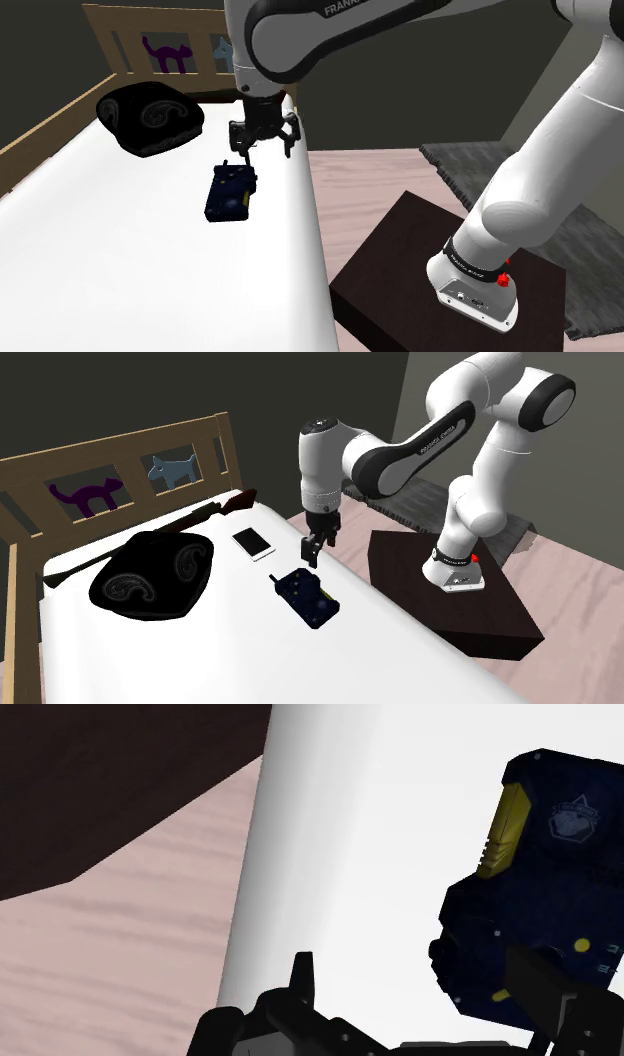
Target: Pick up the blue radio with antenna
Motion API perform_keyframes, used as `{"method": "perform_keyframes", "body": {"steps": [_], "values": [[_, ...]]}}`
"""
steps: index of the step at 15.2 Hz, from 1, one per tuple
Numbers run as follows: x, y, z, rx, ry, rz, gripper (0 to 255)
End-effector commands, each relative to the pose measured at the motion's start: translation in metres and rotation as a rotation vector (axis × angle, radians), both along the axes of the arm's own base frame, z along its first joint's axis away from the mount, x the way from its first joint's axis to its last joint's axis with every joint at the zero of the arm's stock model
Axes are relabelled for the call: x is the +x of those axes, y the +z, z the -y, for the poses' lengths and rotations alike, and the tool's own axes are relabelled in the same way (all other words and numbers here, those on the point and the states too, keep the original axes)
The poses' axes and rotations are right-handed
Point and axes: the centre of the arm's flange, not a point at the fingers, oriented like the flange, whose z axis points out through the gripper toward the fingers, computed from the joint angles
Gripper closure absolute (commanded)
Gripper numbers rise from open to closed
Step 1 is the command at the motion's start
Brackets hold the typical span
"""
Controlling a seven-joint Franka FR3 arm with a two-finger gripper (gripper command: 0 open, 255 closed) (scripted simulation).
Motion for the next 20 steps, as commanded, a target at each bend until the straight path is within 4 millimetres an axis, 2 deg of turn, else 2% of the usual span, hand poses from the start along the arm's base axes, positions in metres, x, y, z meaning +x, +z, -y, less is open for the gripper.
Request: {"method": "perform_keyframes", "body": {"steps": [1, 9, 16, 18, 19, 20], "values": [[0.019, 0.000, -0.017, 0.000, -0.060, 0.016, 0], [0.106, -0.016, -0.053, -0.007, -0.279, 0.073, 0], [0.106, -0.053, -0.053, -0.007, -0.279, 0.073, 0], [0.106, -0.056, -0.053, -0.007, -0.279, 0.073, 0], [0.106, -0.056, -0.053, -0.007, -0.279, 0.073, 255], [0.106, -0.056, -0.053, -0.007, -0.279, 0.073, 255]]}}
